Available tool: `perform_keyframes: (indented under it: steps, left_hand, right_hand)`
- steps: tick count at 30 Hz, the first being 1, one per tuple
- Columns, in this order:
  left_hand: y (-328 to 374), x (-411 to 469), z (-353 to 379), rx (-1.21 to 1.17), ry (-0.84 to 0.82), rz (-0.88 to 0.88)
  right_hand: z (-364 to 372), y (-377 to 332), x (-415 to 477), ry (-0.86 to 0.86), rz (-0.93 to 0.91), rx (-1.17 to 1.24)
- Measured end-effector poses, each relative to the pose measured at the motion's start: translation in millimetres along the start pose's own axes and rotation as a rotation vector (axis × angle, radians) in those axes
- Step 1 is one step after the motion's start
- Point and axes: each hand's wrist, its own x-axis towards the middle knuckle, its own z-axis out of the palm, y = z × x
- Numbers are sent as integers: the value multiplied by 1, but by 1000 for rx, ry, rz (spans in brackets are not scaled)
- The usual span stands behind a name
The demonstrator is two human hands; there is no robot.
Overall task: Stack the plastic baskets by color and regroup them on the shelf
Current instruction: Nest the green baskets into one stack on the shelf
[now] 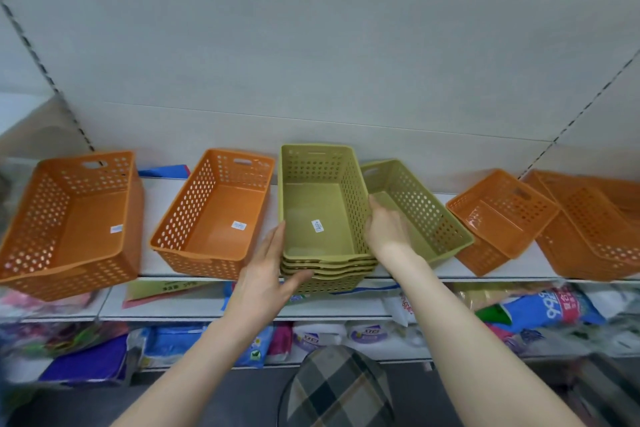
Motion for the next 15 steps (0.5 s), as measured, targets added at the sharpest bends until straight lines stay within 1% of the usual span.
perform_keyframes:
  steps: [3, 5, 7, 8, 12, 15]
  left_hand:
    - [6, -1, 3, 25, 19, -30]
    - [10, 1, 7, 66, 45, -56]
    - [14, 2, 13, 152, 80, -86]
    - [17, 2, 17, 200, 108, -95]
    - [33, -3, 31, 364, 264, -70]
    - [42, -7, 44, 396, 301, -102]
  right_hand:
    - [-11, 12, 7, -44, -65, 151]
    - [-20, 35, 17, -2, -44, 200]
    - [-30, 71, 30, 71, 7, 101]
    - [-35, 90, 37, 79, 27, 27]
    - [-43, 148, 65, 0, 86, -196]
    - [-40, 161, 80, -45, 69, -304]
